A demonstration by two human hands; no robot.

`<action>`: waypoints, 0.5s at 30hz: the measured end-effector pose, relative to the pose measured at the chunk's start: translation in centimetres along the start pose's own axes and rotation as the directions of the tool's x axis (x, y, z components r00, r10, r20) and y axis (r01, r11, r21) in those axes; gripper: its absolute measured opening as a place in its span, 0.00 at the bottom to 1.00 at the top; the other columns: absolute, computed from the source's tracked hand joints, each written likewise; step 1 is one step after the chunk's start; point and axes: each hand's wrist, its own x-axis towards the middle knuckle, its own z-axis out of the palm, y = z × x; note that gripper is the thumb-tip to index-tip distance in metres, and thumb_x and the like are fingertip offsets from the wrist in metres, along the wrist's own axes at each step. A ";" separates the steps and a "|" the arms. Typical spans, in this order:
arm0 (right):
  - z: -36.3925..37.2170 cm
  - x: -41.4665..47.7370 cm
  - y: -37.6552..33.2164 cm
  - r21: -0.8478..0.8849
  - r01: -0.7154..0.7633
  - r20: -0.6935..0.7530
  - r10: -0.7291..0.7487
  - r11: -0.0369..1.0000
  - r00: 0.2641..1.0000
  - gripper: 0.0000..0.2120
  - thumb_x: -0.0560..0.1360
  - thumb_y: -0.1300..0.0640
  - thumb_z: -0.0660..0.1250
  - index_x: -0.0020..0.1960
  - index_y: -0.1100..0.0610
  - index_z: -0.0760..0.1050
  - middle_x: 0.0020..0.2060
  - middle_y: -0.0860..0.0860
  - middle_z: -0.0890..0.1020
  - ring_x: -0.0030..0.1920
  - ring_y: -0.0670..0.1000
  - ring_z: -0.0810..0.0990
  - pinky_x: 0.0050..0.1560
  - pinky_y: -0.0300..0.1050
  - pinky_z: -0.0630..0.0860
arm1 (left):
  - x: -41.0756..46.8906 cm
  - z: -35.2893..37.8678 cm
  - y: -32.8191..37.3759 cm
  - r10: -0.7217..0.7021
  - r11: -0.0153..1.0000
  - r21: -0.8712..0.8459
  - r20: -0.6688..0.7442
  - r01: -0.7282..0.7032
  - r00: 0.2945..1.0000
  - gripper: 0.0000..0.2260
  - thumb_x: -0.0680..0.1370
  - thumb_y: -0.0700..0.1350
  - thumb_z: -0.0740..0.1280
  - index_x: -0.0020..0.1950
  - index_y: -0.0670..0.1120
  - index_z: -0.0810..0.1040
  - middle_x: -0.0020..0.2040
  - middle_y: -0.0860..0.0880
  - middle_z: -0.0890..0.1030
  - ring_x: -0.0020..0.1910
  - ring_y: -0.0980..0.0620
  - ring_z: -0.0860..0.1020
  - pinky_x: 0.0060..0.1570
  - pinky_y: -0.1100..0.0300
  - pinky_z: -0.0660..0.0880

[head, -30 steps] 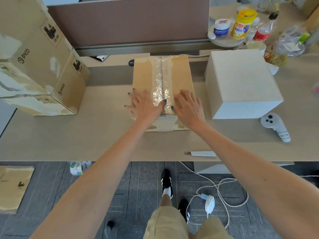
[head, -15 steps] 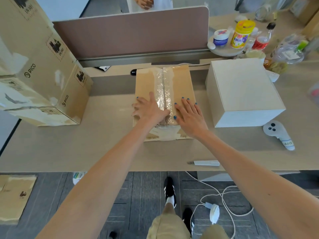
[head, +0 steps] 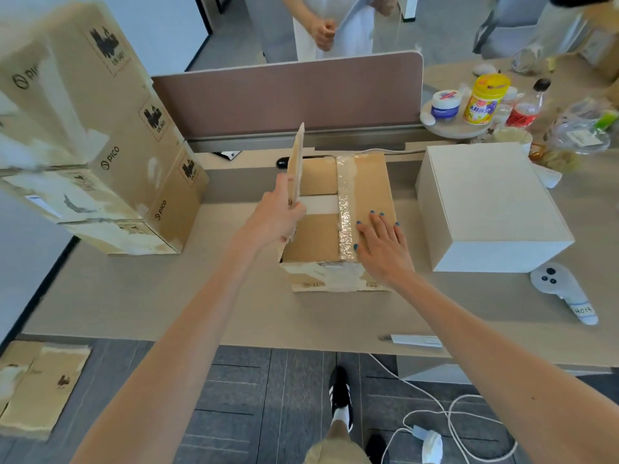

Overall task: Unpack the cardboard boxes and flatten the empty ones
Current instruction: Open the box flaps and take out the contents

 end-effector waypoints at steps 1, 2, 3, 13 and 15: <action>-0.1 0.2 -0.6 0.002 -0.029 0.003 0.029 1.000 1.000 0.26 0.80 0.43 0.51 0.75 0.51 0.57 0.78 0.52 0.47 0.78 0.52 0.41 0.75 0.58 0.40 | -0.6 -0.5 0.0 0.035 0.999 0.018 -0.059 -0.034 0.998 0.21 0.82 0.43 0.63 0.72 0.53 0.60 0.51 0.44 0.77 0.42 0.43 0.81 0.34 0.49 0.82; -0.2 0.4 -1.3 -0.002 -0.061 0.008 0.061 0.998 0.998 0.28 0.79 0.39 0.52 0.74 0.52 0.57 0.78 0.52 0.48 0.78 0.53 0.41 0.74 0.62 0.41 | -1.0 -0.8 -0.1 0.080 0.995 0.067 -0.125 -0.072 0.989 0.21 0.82 0.41 0.63 0.73 0.51 0.61 0.51 0.43 0.78 0.43 0.42 0.81 0.38 0.46 0.82; -0.2 0.7 -1.9 -0.013 -0.093 0.022 0.093 0.996 0.995 0.32 0.77 0.35 0.53 0.74 0.53 0.56 0.78 0.53 0.47 0.77 0.54 0.41 0.72 0.67 0.42 | -1.5 -1.1 -0.3 0.119 0.985 0.142 -0.186 -0.093 0.975 0.20 0.82 0.40 0.62 0.72 0.49 0.63 0.51 0.42 0.79 0.45 0.42 0.80 0.41 0.45 0.81; -2.1 2.9 -4.1 0.001 -0.232 0.069 0.232 0.973 0.970 0.44 0.67 0.38 0.69 0.73 0.53 0.52 0.70 0.53 0.56 0.71 0.58 0.55 0.63 0.71 0.62 | -2.3 -2.0 -5.1 0.026 0.796 0.559 -0.415 0.232 0.910 0.13 0.80 0.35 0.60 0.59 0.45 0.81 0.57 0.45 0.80 0.57 0.44 0.76 0.46 0.56 0.66; -2.2 2.8 -4.4 -0.006 -0.251 0.069 0.251 0.968 0.965 0.46 0.67 0.38 0.69 0.74 0.55 0.50 0.70 0.53 0.56 0.71 0.59 0.55 0.63 0.72 0.63 | -2.0 -0.8 -6.5 -0.055 0.753 0.590 -0.387 0.293 0.921 0.10 0.82 0.40 0.61 0.56 0.45 0.82 0.71 0.43 0.71 0.70 0.42 0.68 0.63 0.52 0.65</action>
